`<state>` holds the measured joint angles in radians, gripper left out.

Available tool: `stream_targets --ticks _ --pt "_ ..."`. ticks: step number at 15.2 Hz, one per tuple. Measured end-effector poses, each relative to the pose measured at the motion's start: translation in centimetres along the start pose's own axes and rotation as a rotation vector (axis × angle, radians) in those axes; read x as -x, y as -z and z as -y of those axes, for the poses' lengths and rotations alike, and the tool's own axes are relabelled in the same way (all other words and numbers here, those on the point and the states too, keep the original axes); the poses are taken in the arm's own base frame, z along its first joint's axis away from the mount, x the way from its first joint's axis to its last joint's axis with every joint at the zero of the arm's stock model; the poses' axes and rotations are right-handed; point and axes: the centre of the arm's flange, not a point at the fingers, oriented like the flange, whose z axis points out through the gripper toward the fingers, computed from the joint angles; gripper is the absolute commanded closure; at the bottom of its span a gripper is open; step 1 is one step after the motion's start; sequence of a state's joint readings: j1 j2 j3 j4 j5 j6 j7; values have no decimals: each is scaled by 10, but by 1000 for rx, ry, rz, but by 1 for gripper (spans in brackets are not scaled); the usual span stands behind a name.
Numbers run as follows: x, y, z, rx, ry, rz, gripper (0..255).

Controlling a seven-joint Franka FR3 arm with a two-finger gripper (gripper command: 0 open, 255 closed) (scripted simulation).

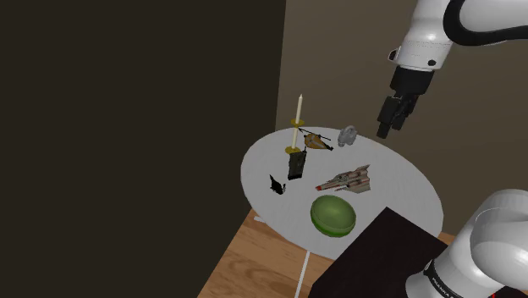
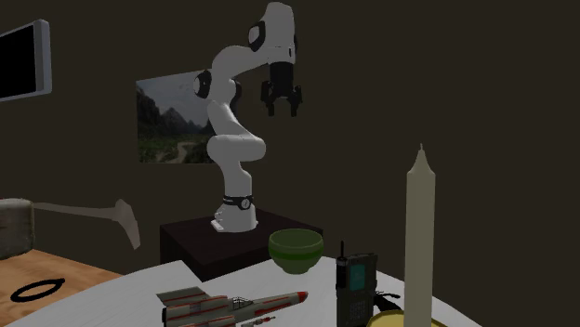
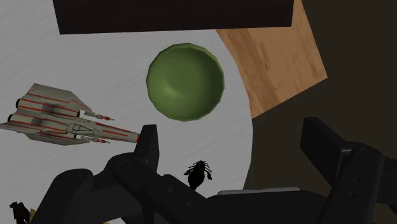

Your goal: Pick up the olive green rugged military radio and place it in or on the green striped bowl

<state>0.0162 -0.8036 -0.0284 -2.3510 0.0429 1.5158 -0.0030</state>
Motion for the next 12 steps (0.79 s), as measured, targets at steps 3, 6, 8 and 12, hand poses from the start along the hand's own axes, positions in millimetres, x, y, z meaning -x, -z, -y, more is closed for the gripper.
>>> stream_targets --ticks 3,6,8,12 --pt "-12 -10 -8 0 17 0 0" --pt "-32 -32 -26 1 57 -1 0" --pt "-50 -46 -39 2 85 -3 0" --pt "-88 -75 -61 4 143 -8 0"
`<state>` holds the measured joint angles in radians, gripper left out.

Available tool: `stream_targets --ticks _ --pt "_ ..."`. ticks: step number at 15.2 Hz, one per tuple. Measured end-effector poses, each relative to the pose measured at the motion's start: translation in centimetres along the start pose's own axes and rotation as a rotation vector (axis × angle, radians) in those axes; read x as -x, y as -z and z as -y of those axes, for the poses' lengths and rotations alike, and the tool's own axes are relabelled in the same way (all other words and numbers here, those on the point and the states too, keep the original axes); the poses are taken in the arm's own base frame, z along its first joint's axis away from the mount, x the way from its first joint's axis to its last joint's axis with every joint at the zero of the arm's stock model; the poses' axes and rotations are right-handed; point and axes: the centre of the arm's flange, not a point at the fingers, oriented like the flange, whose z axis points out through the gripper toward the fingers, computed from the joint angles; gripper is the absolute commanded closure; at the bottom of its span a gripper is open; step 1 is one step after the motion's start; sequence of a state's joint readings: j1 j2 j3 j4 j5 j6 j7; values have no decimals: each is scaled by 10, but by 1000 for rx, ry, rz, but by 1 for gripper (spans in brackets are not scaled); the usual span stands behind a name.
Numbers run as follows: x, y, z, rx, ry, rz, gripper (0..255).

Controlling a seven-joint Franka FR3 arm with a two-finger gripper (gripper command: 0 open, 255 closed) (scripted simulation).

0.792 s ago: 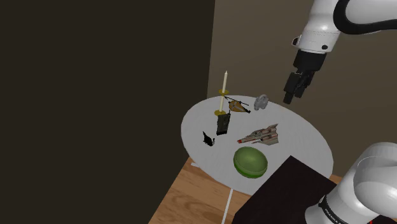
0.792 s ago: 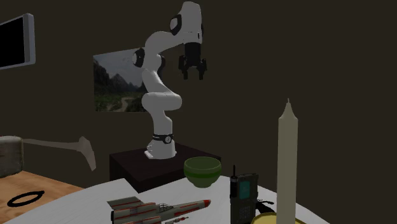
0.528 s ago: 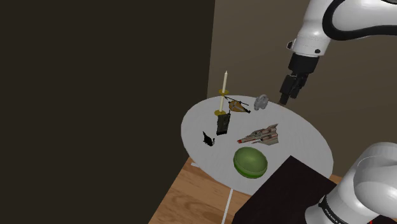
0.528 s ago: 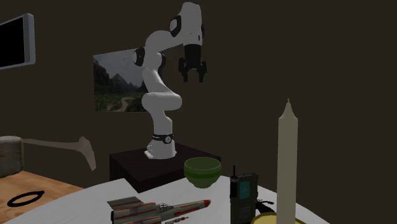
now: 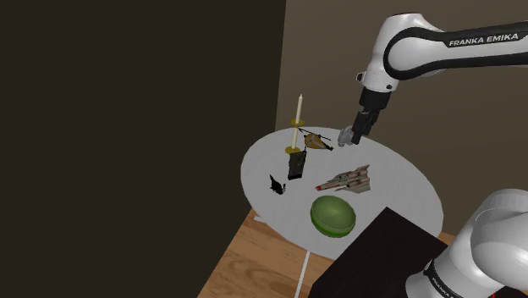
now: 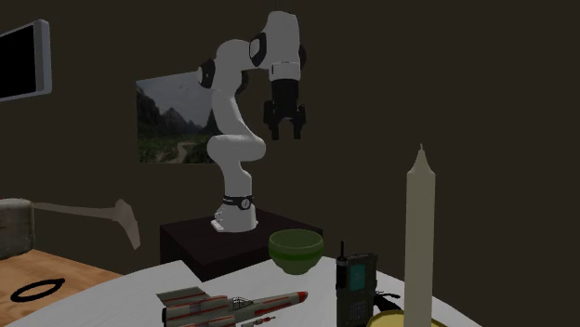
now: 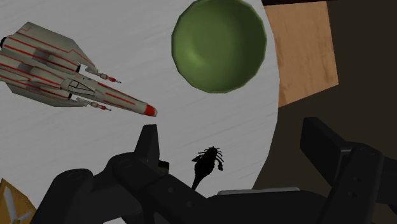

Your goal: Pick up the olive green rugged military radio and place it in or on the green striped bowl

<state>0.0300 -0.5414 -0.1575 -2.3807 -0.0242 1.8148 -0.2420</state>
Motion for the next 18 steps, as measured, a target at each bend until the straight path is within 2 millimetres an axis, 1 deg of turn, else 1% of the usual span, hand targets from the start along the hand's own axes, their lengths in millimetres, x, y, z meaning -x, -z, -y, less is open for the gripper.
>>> stream_targets --ticks 3,5,8,10,12,13,18 --pt "-23 -27 -23 1 43 -2 0" --pt "-40 -39 -31 2 72 -5 0" --pt "-65 -59 -52 3 115 -8 0" --pt "-82 -74 -61 4 145 -10 0" --pt "-102 -86 -76 5 173 -12 0" --pt "-113 -97 -79 6 188 -13 0" --pt "-161 -134 -105 9 260 -18 0"
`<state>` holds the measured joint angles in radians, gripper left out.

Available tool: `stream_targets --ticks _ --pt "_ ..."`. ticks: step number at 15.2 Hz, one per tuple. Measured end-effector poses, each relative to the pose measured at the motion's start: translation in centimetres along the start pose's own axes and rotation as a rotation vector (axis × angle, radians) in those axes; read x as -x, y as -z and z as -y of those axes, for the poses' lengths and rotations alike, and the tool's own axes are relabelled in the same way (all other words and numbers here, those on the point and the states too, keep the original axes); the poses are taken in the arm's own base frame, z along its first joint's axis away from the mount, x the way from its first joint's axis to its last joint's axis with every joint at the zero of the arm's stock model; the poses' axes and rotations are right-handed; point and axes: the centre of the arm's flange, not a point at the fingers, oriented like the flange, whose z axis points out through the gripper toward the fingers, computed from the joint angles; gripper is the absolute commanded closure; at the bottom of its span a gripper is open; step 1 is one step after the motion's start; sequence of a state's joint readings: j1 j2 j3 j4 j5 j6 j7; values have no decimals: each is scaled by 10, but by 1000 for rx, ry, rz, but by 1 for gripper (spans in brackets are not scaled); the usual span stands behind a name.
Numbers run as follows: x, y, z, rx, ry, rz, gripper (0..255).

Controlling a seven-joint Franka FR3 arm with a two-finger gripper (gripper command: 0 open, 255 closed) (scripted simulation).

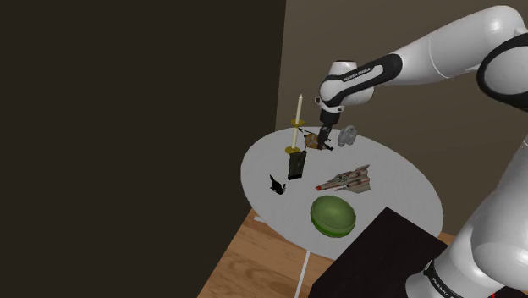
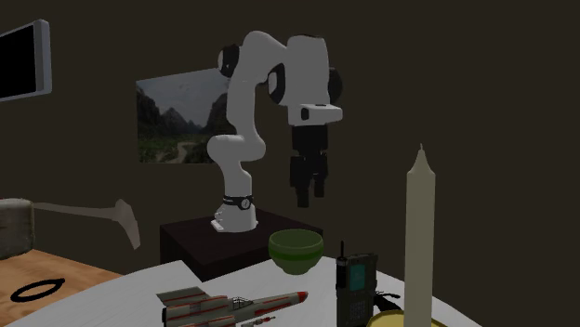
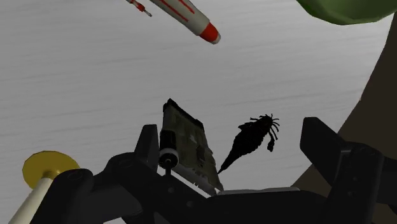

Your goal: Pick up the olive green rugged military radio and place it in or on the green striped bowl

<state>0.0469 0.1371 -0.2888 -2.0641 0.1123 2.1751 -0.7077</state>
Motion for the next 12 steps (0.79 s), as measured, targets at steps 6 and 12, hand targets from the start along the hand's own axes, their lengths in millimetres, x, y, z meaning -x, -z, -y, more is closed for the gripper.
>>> stream_targets --ticks 6,12 --pt "-52 -43 -39 3 87 -6 0" --pt "-66 -79 -49 3 114 -7 0"
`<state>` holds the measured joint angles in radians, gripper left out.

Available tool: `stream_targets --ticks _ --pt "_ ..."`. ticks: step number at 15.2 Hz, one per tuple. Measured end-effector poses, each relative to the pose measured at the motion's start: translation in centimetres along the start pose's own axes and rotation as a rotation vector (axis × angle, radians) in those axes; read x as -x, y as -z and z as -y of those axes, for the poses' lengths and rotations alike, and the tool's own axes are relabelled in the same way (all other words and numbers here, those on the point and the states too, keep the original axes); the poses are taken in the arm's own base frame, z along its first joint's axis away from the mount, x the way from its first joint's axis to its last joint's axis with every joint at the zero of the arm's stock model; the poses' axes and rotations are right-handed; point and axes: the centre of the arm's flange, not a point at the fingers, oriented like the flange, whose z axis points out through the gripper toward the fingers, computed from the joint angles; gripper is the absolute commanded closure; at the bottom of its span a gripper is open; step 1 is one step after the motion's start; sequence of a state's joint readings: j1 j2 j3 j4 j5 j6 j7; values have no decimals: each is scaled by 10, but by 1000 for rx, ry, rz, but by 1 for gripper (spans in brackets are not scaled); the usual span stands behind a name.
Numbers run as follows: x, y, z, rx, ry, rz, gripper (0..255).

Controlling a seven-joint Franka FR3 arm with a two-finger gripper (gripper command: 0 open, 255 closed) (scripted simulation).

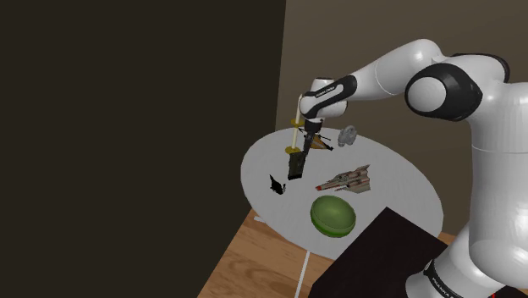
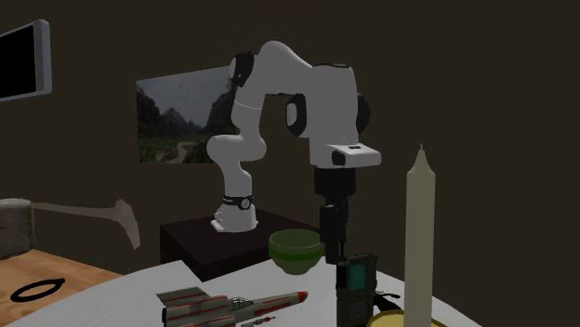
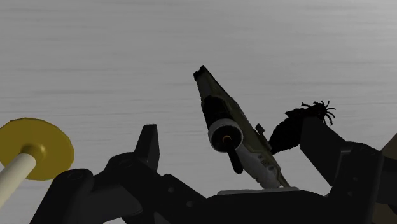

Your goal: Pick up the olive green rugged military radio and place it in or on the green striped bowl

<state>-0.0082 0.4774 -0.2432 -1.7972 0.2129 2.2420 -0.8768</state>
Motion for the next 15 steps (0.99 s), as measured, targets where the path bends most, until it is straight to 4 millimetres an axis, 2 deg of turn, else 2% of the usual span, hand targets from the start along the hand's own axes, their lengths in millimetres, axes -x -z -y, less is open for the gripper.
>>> stream_targets --ticks 3,9,10,15 --pt "0 -15 0 0 1 0 0" --pt "0 -19 0 0 1 0 0" --pt "0 -19 0 0 1 0 255" --pt "0 -19 0 0 1 0 255"
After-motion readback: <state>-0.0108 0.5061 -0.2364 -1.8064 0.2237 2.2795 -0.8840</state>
